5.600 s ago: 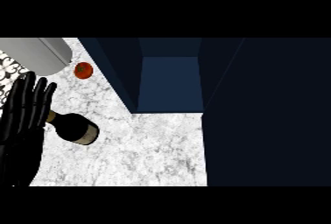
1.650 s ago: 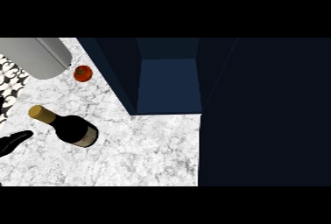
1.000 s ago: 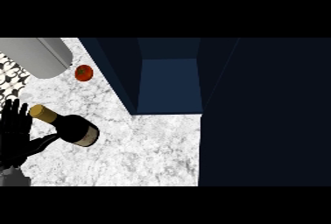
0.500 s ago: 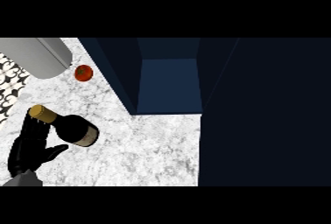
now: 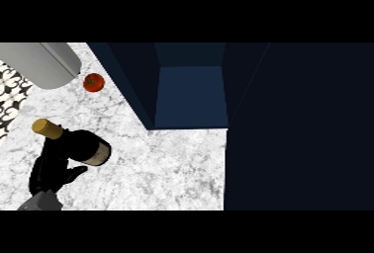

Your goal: Pick up the wine, place it into the cabinet and close the cabinet

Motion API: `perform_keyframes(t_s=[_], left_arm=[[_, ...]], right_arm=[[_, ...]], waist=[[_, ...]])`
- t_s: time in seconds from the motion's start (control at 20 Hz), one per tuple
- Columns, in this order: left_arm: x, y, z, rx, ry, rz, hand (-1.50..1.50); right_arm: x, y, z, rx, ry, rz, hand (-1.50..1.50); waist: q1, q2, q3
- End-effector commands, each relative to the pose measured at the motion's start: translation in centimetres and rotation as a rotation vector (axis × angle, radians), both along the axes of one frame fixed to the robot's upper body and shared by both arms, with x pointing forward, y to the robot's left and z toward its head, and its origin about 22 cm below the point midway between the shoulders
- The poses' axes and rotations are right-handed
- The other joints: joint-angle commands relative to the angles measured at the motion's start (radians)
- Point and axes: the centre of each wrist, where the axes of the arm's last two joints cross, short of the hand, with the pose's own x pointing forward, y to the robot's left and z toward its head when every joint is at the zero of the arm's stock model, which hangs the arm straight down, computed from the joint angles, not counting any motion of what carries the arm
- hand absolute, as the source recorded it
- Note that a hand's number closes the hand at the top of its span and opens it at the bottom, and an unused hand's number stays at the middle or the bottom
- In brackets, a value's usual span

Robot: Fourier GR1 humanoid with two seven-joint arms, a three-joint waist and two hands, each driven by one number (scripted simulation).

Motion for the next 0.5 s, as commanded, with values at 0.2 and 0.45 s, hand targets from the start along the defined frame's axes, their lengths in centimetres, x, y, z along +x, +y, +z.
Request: perform_keyframes(t_s=[0.2, 0.45], left_arm=[[-0.4, -1.3, -2.4, -0.091, -0.041, 0.053, -1.50], [2.3, -2.3, -1.5, -0.106, -0.054, 0.032, -1.50]], right_arm=[[-2.6, 0.4, 2.7, 0.037, -0.052, 0.020, -1.50], [-1.6, 0.3, 2.6, 0.058, -0.044, 0.056, -1.50]], waist=[[-0.010, 0.003, -0.001], [-0.014, 0.006, -0.002]])
